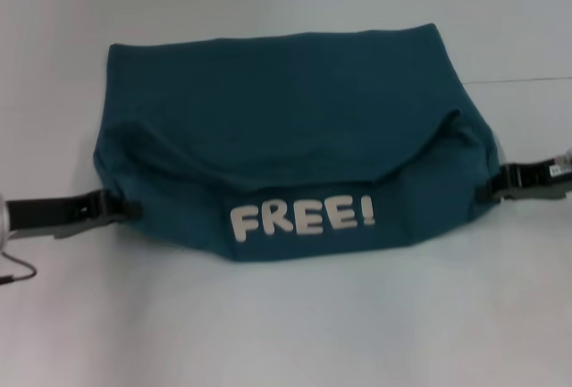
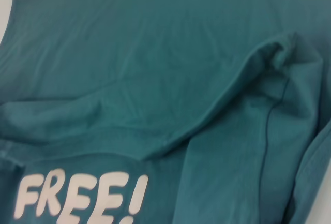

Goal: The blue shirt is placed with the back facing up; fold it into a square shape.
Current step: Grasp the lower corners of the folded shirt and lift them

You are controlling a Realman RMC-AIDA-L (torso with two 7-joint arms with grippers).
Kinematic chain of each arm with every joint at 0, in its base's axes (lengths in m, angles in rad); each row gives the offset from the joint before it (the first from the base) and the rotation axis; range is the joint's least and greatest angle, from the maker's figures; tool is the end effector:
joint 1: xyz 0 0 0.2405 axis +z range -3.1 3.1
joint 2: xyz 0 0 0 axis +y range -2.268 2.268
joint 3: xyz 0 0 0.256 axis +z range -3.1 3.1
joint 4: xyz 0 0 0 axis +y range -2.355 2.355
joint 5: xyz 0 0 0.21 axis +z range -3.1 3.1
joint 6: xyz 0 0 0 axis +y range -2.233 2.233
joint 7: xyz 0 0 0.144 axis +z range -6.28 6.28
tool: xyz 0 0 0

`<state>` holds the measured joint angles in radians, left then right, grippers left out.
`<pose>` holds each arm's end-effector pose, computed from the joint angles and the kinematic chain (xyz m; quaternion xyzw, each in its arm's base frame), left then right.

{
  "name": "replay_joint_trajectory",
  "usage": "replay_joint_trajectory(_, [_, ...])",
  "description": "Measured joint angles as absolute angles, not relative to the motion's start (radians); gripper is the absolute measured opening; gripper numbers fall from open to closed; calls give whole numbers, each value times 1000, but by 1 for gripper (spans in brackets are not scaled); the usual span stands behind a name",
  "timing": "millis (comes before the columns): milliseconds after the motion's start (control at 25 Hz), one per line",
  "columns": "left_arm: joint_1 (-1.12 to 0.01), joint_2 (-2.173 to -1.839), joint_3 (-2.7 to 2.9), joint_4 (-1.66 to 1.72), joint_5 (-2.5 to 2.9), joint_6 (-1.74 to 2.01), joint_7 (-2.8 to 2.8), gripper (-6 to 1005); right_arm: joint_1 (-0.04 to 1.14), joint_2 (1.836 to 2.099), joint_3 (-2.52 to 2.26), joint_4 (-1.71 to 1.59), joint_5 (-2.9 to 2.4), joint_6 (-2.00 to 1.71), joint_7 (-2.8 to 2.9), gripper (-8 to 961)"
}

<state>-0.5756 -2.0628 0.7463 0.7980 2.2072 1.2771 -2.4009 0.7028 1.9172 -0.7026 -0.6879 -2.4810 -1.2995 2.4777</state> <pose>-0.2788 0.3775 0.0221 -0.7593 -0.5992 -0.1763 0.1823 0.2992 0.4005 0.0656 -0.7617 0.6054 0.0501 0.2254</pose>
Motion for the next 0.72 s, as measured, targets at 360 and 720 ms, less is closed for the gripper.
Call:
replay_joint_trajectory(360, [-543, -2053, 640, 850, 2342, 1530, -2406, 16, 665, 1885, -708, -691, -2481, -1531, 2467, 43])
replay_joint_trajectory(720, [-500, -2059, 603, 901, 2471, 1696, -2419, 16, 654, 1878, -710, -701, -2567, -1735, 2475, 43])
